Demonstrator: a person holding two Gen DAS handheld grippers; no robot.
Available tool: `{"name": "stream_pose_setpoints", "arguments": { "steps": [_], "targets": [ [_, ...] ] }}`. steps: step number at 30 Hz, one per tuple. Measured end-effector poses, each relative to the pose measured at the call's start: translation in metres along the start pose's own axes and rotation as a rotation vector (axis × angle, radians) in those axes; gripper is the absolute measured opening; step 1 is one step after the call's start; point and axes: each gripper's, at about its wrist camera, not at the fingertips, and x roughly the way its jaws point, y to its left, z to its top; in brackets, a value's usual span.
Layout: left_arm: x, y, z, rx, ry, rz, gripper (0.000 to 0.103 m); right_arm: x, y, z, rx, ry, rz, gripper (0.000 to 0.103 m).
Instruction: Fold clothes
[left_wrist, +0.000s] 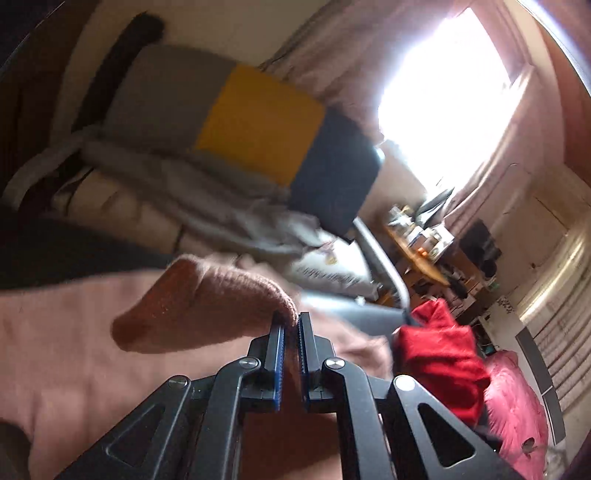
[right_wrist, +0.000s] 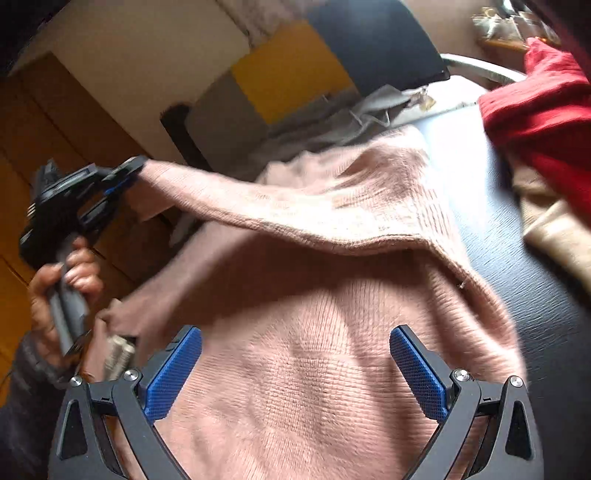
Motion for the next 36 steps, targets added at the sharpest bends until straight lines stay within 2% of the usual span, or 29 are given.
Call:
{"name": "stream_pose_setpoints", "arguments": {
  "steps": [2, 4, 6, 7, 11, 16, 19, 21, 25, 29, 31, 33, 35, 36],
  "targets": [
    [-0.004, 0.025, -0.02, -0.025, 0.032, 0.013, 0.005, 0.004, 0.004, -0.008, -0.021, -0.006, -0.031, 0.103],
    [-0.009, 0.05, -0.041, -0.05, 0.065, 0.025, 0.005, 0.004, 0.002, -0.01, -0.017, -0.02, -0.023, 0.103],
    [-0.01, 0.07, -0.061, -0.101, 0.095, 0.009, 0.01, 0.002, -0.004, -0.012, 0.0, -0.038, 0.0, 0.103],
    [-0.012, 0.079, -0.069, -0.129, 0.104, 0.001, 0.016, 0.001, -0.008, -0.013, 0.016, -0.052, 0.02, 0.103],
    [-0.028, 0.123, -0.09, -0.302, 0.105, -0.063, 0.022, 0.004, -0.014, -0.01, 0.031, -0.068, 0.041, 0.103],
    [-0.047, 0.158, -0.09, -0.439, 0.071, -0.091, 0.033, 0.008, -0.004, -0.01, 0.006, -0.067, 0.008, 0.103],
    [-0.048, 0.174, -0.081, -0.502, 0.063, -0.118, 0.038, 0.007, -0.006, -0.011, 0.016, -0.075, 0.018, 0.103],
    [-0.042, 0.172, -0.071, -0.456, 0.081, -0.081, 0.04, 0.005, -0.008, -0.012, 0.02, -0.079, 0.025, 0.103],
    [-0.018, 0.146, -0.051, -0.256, 0.155, 0.007, 0.042, 0.004, -0.013, -0.01, 0.021, -0.081, 0.036, 0.103],
    [0.01, 0.118, -0.053, -0.031, 0.252, 0.112, 0.042, 0.004, -0.015, -0.009, 0.023, -0.084, 0.046, 0.103],
    [0.016, 0.109, -0.058, 0.055, 0.272, 0.163, 0.042, 0.004, -0.014, -0.01, 0.022, -0.085, 0.046, 0.103],
    [0.016, 0.104, -0.062, 0.104, 0.263, 0.201, 0.039, 0.004, -0.015, -0.01, 0.02, -0.085, 0.046, 0.103],
    [0.012, 0.106, -0.064, 0.093, 0.252, 0.226, 0.022, 0.004, -0.015, -0.01, 0.02, -0.086, 0.045, 0.103],
    [0.01, 0.111, -0.063, 0.061, 0.246, 0.224, 0.018, 0.004, -0.015, -0.009, 0.019, -0.086, 0.045, 0.103]
  ]
}}
